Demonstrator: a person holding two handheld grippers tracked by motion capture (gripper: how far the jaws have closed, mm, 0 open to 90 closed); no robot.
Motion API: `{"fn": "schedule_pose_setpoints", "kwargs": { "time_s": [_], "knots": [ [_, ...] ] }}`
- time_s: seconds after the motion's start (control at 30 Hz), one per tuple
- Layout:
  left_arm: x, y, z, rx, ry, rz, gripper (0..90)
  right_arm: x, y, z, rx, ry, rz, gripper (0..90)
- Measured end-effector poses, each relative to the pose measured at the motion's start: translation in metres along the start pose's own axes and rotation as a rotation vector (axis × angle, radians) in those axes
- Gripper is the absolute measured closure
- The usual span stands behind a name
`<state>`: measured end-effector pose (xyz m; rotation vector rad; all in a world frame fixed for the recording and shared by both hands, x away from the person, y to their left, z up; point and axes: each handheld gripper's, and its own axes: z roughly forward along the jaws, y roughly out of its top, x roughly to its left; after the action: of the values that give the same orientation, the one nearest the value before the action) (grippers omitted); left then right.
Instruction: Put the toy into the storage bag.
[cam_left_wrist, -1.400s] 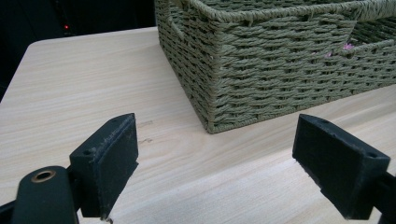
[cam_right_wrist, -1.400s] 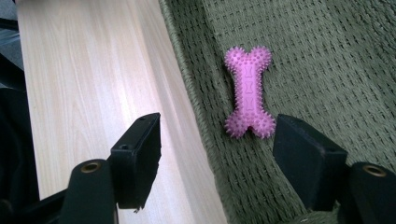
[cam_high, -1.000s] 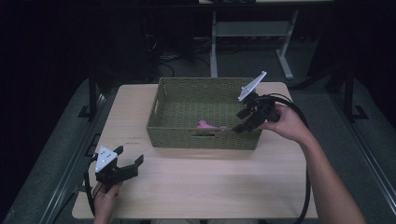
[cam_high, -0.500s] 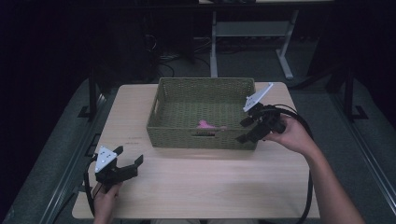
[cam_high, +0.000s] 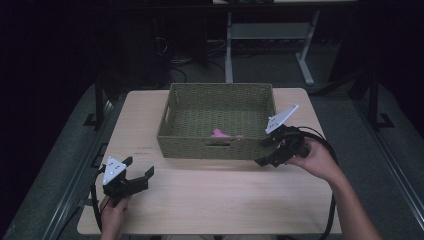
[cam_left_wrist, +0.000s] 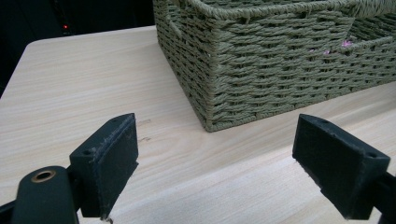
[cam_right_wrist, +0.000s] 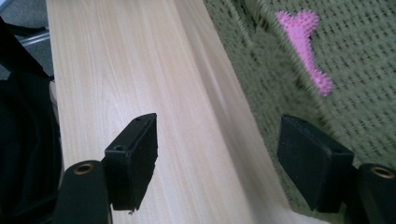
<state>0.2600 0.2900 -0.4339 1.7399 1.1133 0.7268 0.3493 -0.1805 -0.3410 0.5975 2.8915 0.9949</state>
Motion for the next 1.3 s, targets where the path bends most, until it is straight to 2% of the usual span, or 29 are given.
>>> {"fn": "schedule_pose_setpoints", "kwargs": {
  "time_s": [0.27,0.47,0.73,1.3],
  "knots": [
    [-0.001,0.000,0.000,0.000,-0.001,0.001,13.8,0.008,-0.020,0.011,0.018,-0.014,0.007,29.0],
    [-0.001,0.000,0.000,0.001,0.000,0.001,13.9,0.012,-0.032,0.016,0.011,-0.008,0.017,29.9],
    [-0.002,0.000,0.000,0.003,0.000,0.006,13.8,0.015,-0.050,0.024,0.000,-0.001,0.055,29.5],
    [-0.003,0.000,0.000,0.004,-0.001,0.013,13.8,0.022,-0.086,0.035,-0.006,-0.024,0.121,27.2]
  ]
}}
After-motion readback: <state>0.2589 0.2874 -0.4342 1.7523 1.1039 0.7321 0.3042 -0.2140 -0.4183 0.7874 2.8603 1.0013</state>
